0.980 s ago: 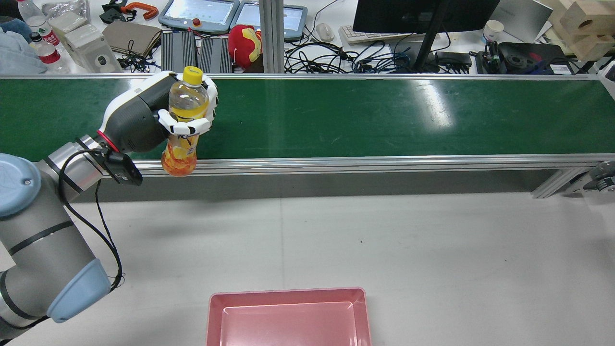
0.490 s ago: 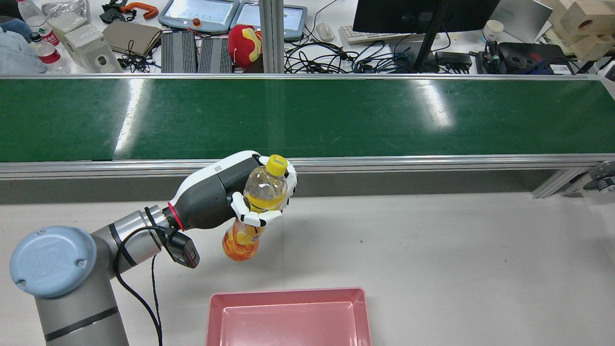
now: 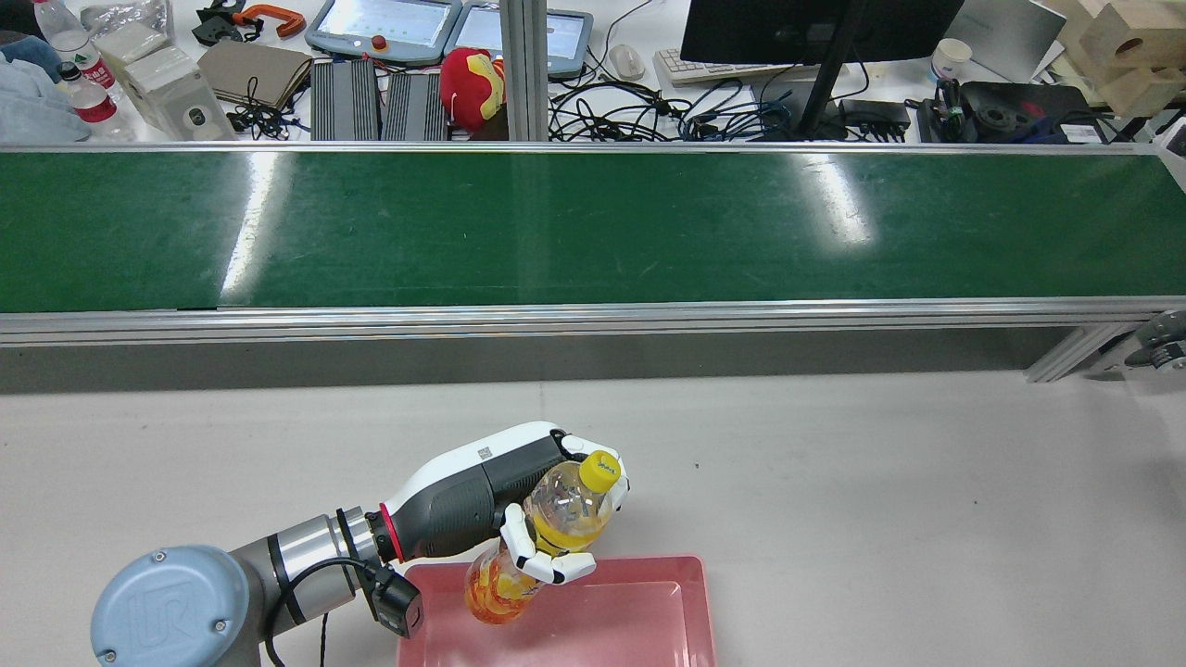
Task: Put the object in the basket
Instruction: 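Lower the held bottle into the pink tray with the left hand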
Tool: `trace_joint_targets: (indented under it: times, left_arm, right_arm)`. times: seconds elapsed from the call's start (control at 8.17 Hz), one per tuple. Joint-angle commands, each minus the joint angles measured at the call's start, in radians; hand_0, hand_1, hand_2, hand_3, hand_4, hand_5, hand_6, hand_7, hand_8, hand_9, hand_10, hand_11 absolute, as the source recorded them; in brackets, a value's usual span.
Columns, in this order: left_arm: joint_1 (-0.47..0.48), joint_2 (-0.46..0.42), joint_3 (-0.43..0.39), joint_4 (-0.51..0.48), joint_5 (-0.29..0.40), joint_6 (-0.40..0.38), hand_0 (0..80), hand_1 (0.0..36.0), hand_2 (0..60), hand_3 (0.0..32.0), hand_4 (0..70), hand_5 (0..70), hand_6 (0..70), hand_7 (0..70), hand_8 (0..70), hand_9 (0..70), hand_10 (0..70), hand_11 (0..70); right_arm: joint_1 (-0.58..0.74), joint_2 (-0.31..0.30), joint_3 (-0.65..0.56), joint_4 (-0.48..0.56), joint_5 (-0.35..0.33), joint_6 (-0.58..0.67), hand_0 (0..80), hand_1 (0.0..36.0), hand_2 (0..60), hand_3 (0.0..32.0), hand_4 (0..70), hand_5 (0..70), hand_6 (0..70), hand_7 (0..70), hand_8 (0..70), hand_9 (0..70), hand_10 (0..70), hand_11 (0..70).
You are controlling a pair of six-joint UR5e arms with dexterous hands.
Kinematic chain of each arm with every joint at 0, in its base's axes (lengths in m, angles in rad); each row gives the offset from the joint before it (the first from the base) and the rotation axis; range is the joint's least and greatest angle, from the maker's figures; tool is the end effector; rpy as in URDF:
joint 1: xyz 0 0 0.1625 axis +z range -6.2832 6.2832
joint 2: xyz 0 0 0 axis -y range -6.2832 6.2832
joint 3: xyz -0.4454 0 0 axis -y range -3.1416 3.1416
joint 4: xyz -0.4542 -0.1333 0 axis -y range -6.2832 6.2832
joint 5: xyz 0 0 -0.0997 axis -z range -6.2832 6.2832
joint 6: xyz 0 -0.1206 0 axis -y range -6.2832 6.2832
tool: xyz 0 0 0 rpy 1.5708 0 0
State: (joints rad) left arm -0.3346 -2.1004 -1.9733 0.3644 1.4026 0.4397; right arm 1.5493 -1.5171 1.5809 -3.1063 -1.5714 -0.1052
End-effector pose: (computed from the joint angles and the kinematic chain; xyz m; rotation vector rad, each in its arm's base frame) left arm 0.5632 -0.3583 0.2023 -0.7979 2.1720 -0.9927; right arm 0.1201 -0.6098 0.6656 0.0943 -2.2655 2.0491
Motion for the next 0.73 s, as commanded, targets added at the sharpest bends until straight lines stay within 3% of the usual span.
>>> trace_joint_targets:
  times: [0.0, 0.12, 0.24, 0.37, 0.49, 0.61]
  left_arm:
    - [0.008, 0.032, -0.005, 0.022, 0.016, 0.039, 61.0, 21.6, 43.3, 0.0, 52.3, 70.0, 62.4, 63.0, 70.0, 70.0, 70.0, 70.0]
    - [-0.007, 0.057, -0.012, 0.024, 0.05, 0.039, 57.2, 16.0, 17.4, 0.0, 44.1, 70.0, 42.1, 46.8, 59.4, 70.0, 61.5, 70.0]
    - [-0.032, 0.08, -0.015, 0.028, 0.084, 0.039, 55.4, 14.3, 2.8, 0.0, 30.7, 52.1, 20.1, 29.3, 41.7, 54.7, 44.7, 63.7]
    - [-0.049, 0.097, -0.037, 0.034, 0.094, 0.039, 55.3, 14.3, 0.0, 0.0, 15.8, 39.4, 11.4, 20.8, 29.4, 40.1, 34.0, 49.7]
    - [-0.063, 0.136, -0.073, 0.034, 0.095, 0.039, 55.1, 14.3, 0.0, 0.0, 6.1, 32.9, 6.5, 14.7, 20.1, 27.5, 29.8, 44.6]
    - [-0.079, 0.154, -0.088, 0.034, 0.096, 0.039, 54.1, 13.7, 0.0, 0.0, 1.8, 26.3, 2.1, 6.5, 13.8, 17.7, 22.8, 35.0]
  right_arm:
    - [-0.002, 0.0, -0.001, 0.0, -0.001, -0.001, 0.0, 0.0, 0.0, 0.0, 0.0, 0.0, 0.0, 0.0, 0.0, 0.0, 0.0, 0.0]
    - [0.0, 0.0, -0.001, 0.0, -0.001, -0.001, 0.0, 0.0, 0.0, 0.0, 0.0, 0.0, 0.0, 0.0, 0.0, 0.0, 0.0, 0.0]
    - [0.0, 0.0, -0.001, 0.0, 0.001, 0.001, 0.0, 0.0, 0.0, 0.0, 0.0, 0.0, 0.0, 0.0, 0.0, 0.0, 0.0, 0.0]
    - [0.0, 0.0, -0.001, 0.0, 0.001, -0.001, 0.0, 0.0, 0.0, 0.0, 0.0, 0.0, 0.0, 0.0, 0.0, 0.0, 0.0, 0.0]
    - [0.0, 0.0, -0.001, 0.0, -0.001, 0.001, 0.0, 0.0, 0.0, 0.0, 0.0, 0.0, 0.0, 0.0, 0.0, 0.0, 0.0, 0.0]
    - [0.0, 0.0, -0.001, 0.0, 0.001, -0.001, 0.0, 0.0, 0.0, 0.0, 0.0, 0.0, 0.0, 0.0, 0.0, 0.0, 0.0, 0.0]
